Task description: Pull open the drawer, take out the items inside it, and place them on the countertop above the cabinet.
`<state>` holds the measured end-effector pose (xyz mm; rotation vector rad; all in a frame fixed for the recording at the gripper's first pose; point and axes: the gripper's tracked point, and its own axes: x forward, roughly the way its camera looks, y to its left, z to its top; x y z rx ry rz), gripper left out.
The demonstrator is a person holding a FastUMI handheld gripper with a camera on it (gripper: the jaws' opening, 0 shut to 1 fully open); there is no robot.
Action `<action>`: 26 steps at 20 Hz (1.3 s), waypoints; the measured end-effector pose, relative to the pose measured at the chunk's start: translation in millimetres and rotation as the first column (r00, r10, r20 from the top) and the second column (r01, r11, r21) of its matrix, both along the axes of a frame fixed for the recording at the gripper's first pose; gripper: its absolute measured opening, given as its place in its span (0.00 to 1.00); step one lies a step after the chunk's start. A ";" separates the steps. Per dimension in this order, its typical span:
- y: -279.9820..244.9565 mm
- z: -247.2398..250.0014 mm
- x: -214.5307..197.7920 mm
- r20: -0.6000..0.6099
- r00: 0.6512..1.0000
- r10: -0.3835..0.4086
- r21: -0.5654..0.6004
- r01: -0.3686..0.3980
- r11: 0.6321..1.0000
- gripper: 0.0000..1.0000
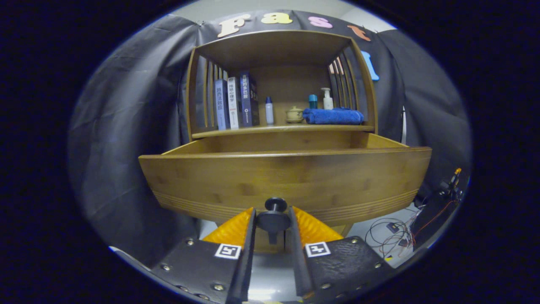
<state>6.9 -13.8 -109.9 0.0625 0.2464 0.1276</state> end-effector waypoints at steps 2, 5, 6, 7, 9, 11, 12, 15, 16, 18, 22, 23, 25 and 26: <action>5.0 6.2 -8.4 -0.017 0.999 0.028 -0.018 -0.028 0.999 0.84; -0.4 28.6 -19.5 -0.006 1.000 0.007 -0.102 -0.007 0.995 0.99; 1.7 38.4 -22.4 -0.001 1.000 0.011 -0.114 -0.011 0.993 0.99; 7.2 48.6 -23.3 0.000 1.000 0.025 -0.117 -0.025 0.993 0.98; 17.1 65.4 -25.8 -0.004 0.998 0.068 -0.125 -0.068 0.990 0.99; 21.3 82.3 -21.8 -0.016 0.995 0.098 -0.132 -0.099 0.986 0.98; 23.2 88.0 -16.8 -0.029 0.994 0.107 -0.136 -0.110 0.985 0.98; 24.1 107.9 9.3 -0.082 0.990 0.111 -0.122 -0.121 0.985 0.98; 25.1 111.1 21.5 -0.112 0.987 0.113 -0.105 -0.125 0.987 0.98; 26.0 114.2 45.2 -0.187 0.976 0.111 -0.074 -0.127 0.989 0.98; 16.8 116.9 96.0 -0.267 0.962 0.062 -0.088 -0.088 0.992 0.99; 13.7 111.4 105.7 -0.292 0.955 0.043 -0.106 -0.077 0.991 0.99; 10.2 94.8 121.4 -0.355 0.934 0.020 -0.128 -0.069 0.989 0.99; 11.6 82.4 128.2 -0.393 0.919 0.017 -0.118 -0.069 0.991 0.99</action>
